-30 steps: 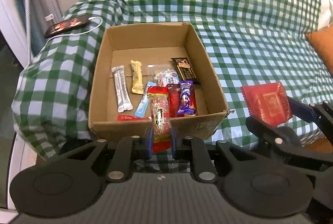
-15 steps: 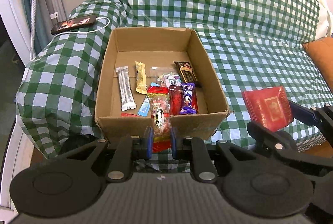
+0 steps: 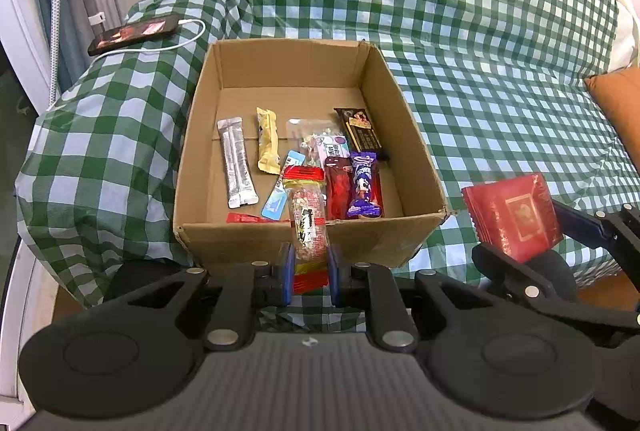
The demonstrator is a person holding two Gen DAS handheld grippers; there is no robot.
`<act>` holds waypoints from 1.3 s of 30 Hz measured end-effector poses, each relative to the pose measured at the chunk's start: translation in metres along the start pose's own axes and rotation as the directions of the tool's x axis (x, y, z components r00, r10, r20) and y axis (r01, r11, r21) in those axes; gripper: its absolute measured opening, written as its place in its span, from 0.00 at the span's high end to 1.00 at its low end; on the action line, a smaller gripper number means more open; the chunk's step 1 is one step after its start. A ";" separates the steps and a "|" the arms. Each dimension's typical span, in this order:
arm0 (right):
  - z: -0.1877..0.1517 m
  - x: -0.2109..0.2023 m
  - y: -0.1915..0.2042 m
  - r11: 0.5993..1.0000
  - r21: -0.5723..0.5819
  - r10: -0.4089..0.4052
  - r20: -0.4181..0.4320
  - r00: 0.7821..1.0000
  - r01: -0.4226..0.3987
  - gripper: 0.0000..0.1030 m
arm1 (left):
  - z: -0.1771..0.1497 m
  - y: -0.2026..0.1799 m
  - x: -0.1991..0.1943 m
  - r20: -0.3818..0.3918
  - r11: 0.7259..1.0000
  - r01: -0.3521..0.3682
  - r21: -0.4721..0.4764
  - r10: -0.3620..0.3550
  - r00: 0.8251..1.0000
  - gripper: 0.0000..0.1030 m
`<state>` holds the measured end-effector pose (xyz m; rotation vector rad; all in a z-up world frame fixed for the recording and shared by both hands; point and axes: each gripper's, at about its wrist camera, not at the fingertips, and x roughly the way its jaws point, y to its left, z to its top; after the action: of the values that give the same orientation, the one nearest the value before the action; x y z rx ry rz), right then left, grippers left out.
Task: Organize snacks
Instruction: 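Carry the red sachet and red-wrapped candy over the box with both tools, then lower both tools into the box and open them to drop the snacks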
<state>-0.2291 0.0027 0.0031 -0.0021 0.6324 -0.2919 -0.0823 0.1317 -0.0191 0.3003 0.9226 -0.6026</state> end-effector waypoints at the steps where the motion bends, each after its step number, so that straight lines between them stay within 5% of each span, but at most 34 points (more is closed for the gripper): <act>1: 0.000 0.002 0.000 1.000 -0.001 0.000 -0.006 1.000 0.000 0.37 | 0.001 0.001 0.002 -0.003 1.000 0.001 -0.001 -0.001 1.000 0.82; 14: 0.012 0.036 -0.007 1.000 0.004 0.011 -0.069 0.998 -0.011 0.37 | 0.021 0.018 0.032 -0.037 1.000 -0.014 -0.023 0.014 0.999 0.82; 22: 0.034 0.078 -0.010 0.999 0.021 0.026 -0.082 0.996 -0.024 0.37 | 0.060 0.033 0.057 -0.025 0.998 -0.047 -0.035 0.046 0.999 0.82; 39: 0.061 0.197 -0.053 0.998 0.057 0.011 -0.127 0.992 -0.003 0.36 | 0.137 0.047 0.164 -0.093 0.994 -0.109 -0.014 0.107 0.990 0.82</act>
<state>-0.0563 -0.1071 -0.0575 0.0736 0.7509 -0.3047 0.1102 0.0440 -0.0744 0.3611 0.9938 -0.4831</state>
